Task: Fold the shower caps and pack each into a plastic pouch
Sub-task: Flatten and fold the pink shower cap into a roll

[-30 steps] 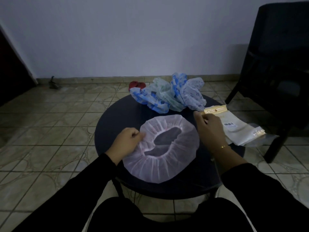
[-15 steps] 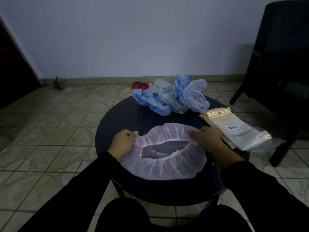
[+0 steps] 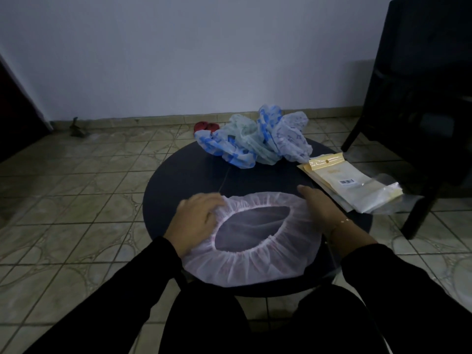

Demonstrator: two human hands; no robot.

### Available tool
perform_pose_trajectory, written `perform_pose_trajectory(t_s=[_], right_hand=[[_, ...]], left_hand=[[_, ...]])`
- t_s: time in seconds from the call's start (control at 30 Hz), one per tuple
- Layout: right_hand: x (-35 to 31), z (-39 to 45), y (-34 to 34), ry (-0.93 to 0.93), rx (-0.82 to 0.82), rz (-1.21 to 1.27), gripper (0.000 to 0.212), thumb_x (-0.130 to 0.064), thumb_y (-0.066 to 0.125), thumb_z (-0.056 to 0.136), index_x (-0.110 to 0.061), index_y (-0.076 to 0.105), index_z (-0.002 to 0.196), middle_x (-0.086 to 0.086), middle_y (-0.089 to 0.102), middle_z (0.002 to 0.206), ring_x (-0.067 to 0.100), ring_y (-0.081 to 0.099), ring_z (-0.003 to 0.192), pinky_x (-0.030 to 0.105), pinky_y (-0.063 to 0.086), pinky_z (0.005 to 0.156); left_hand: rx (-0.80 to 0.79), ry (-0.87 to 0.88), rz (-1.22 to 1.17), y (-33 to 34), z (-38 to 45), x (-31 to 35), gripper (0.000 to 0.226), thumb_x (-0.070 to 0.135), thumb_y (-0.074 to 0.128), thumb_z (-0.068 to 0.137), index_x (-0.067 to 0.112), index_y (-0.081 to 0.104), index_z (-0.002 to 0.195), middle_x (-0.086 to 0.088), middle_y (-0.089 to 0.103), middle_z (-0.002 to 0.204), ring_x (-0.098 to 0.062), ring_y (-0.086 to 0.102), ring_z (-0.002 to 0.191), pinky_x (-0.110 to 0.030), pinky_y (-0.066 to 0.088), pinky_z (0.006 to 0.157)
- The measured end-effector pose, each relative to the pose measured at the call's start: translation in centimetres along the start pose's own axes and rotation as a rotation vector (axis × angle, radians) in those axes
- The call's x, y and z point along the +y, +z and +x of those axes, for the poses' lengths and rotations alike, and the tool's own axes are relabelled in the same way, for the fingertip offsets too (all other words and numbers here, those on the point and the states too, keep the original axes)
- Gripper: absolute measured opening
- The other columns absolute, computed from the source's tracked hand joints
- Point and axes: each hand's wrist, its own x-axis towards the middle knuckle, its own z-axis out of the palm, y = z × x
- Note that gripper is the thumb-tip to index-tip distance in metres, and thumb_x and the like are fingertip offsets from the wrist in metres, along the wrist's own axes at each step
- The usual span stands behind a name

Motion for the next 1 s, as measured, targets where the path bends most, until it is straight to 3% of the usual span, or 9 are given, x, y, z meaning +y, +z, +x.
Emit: perform_pose_trajectory(t_s=[0.13, 0.3, 0.47, 0.6, 0.7, 0.8, 0.87, 0.93, 1.0], right_hand=[[0.6, -0.5, 0.1, -0.020, 0.050, -0.008, 0.051, -0.045, 0.043, 0.096, -0.004, 0.054, 0.124, 0.005, 0.053, 0.109, 0.024, 0.052, 0.103, 0.034, 0.038, 0.086], [2.1, -0.3, -0.5, -0.021, 0.162, -0.179, 0.082, -0.071, 0.046, 0.079, -0.006, 0.051, 0.130, 0.013, 0.056, 0.128, 0.028, 0.054, 0.114, 0.039, 0.042, 0.095], [2.1, -0.2, -0.9, 0.091, 0.022, -0.306, 0.089, -0.069, 0.064, 0.067, -0.001, 0.051, 0.124, 0.015, 0.058, 0.121, 0.026, 0.059, 0.100, 0.036, 0.049, 0.081], [1.6, -0.1, -0.9, 0.029, -0.028, -0.390, 0.028, -0.019, 0.060, 0.085, 0.007, 0.064, 0.095, 0.013, 0.057, 0.087, 0.020, 0.051, 0.073, 0.027, 0.039, 0.057], [1.2, -0.2, -1.0, 0.004, -0.035, -0.479, 0.013, -0.005, 0.051, 0.085, 0.001, 0.062, 0.086, 0.012, 0.055, 0.084, 0.020, 0.048, 0.073, 0.022, 0.035, 0.054], [0.1, -0.3, -0.7, 0.044, -0.030, -0.438, 0.016, -0.007, 0.045, 0.091, -0.002, 0.060, 0.091, 0.011, 0.058, 0.092, 0.020, 0.054, 0.082, 0.026, 0.043, 0.066], [-0.4, 0.3, -0.3, 0.031, 0.025, -0.369, 0.031, -0.021, 0.043, 0.097, 0.001, 0.056, 0.115, 0.015, 0.057, 0.115, 0.026, 0.055, 0.104, 0.029, 0.042, 0.085], [-0.5, 0.9, -0.1, 0.040, 0.028, -0.297, 0.051, -0.044, 0.044, 0.094, 0.000, 0.058, 0.116, 0.015, 0.058, 0.112, 0.027, 0.055, 0.104, 0.030, 0.038, 0.084], [-0.4, 1.5, 0.1, 0.014, 0.009, -0.331, 0.050, -0.052, 0.045, 0.092, -0.005, 0.064, 0.088, 0.010, 0.060, 0.087, 0.022, 0.057, 0.081, 0.028, 0.039, 0.074]], left_hand=[[-0.288, -0.043, 0.220, 0.0, 0.2, 0.2, 0.059, 0.046, 0.023, 0.079, 0.038, 0.051, 0.131, 0.017, 0.043, 0.141, -0.012, 0.043, 0.124, -0.032, 0.026, 0.095], [-0.312, -0.095, 0.361, -1.2, -0.1, 0.4, 0.070, 0.062, 0.014, 0.074, 0.039, 0.057, 0.124, 0.003, 0.057, 0.117, -0.018, 0.058, 0.102, -0.031, 0.042, 0.086], [-0.382, -0.208, 0.183, -2.1, 0.1, 3.1, 0.045, 0.046, 0.041, 0.091, 0.023, 0.051, 0.054, 0.007, 0.054, 0.063, -0.015, 0.055, 0.069, -0.028, 0.040, 0.062], [-0.335, -0.372, -0.089, -2.7, 1.8, 4.1, 0.044, 0.044, 0.046, 0.088, 0.018, 0.069, 0.060, 0.005, 0.067, 0.070, -0.013, 0.061, 0.070, -0.031, 0.049, 0.072], [0.020, -0.459, -0.278, -2.6, 3.6, 3.2, 0.031, 0.031, 0.048, 0.087, 0.014, 0.058, 0.063, -0.001, 0.060, 0.069, -0.019, 0.055, 0.066, -0.031, 0.043, 0.062], [0.111, -0.593, -0.521, -2.4, 5.6, 2.1, 0.011, 0.027, 0.048, 0.092, 0.023, 0.058, 0.090, 0.007, 0.056, 0.090, -0.018, 0.054, 0.091, -0.029, 0.041, 0.075], [-0.065, -0.722, -0.650, -1.9, 6.7, 1.5, 0.042, 0.037, 0.049, 0.092, 0.012, 0.053, 0.126, -0.003, 0.055, 0.124, -0.022, 0.052, 0.114, -0.033, 0.041, 0.090], [-0.187, -0.731, -0.636, -1.3, 7.2, 1.3, 0.037, 0.038, 0.046, 0.092, 0.009, 0.061, 0.108, -0.010, 0.060, 0.115, -0.021, 0.059, 0.096, -0.033, 0.046, 0.081], [-0.168, -0.779, -0.605, -1.0, 7.5, 1.6, 0.044, 0.045, 0.042, 0.094, 0.010, 0.064, 0.109, -0.010, 0.061, 0.113, -0.023, 0.060, 0.096, -0.035, 0.048, 0.088]])
